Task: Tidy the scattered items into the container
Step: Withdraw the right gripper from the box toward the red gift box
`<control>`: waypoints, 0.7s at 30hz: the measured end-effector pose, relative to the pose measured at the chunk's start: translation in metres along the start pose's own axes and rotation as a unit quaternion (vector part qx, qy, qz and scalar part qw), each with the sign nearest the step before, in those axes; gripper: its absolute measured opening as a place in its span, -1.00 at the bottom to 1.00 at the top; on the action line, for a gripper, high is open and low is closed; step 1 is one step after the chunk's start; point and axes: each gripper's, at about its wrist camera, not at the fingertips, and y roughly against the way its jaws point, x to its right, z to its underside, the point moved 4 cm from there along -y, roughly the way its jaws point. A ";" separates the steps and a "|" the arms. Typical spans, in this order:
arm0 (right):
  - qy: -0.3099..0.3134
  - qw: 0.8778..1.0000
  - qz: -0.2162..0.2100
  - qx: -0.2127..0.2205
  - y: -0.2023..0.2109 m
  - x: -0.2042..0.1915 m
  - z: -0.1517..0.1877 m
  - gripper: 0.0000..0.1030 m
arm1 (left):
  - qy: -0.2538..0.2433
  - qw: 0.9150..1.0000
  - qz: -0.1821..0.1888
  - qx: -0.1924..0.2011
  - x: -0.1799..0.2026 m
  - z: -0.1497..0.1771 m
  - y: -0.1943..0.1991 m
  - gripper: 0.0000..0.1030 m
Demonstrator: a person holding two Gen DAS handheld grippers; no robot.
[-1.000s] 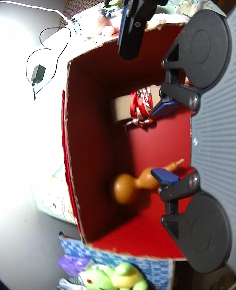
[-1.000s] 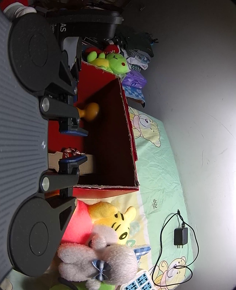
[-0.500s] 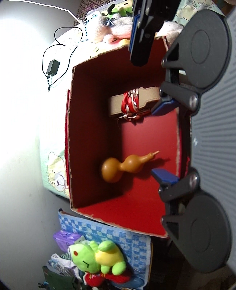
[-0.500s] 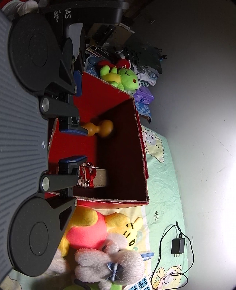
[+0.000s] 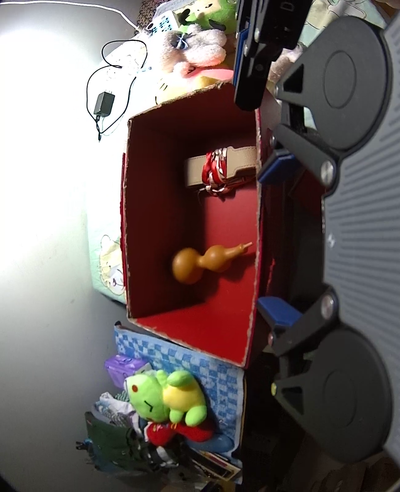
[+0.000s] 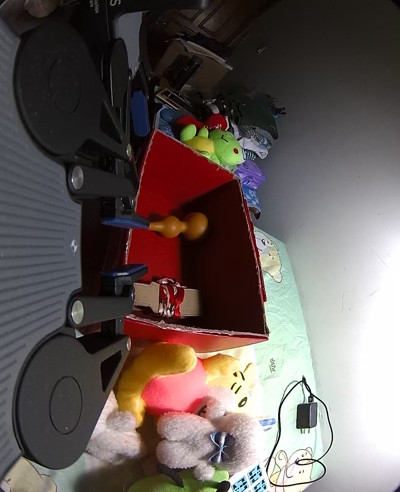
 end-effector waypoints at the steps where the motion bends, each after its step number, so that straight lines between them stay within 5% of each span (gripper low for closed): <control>1: -0.001 1.000 0.000 0.002 0.002 0.000 0.002 -0.46 | 0.002 1.000 -0.002 0.001 0.000 0.003 0.003 0.71; 9: -0.007 1.000 -0.011 0.002 0.010 0.002 0.029 -0.37 | 0.002 1.000 -0.012 -0.011 0.003 0.031 0.009 0.79; 21: -0.089 0.994 -0.007 -0.060 -0.012 0.028 0.084 -0.34 | -0.007 0.999 0.036 -0.036 0.000 0.089 -0.013 0.90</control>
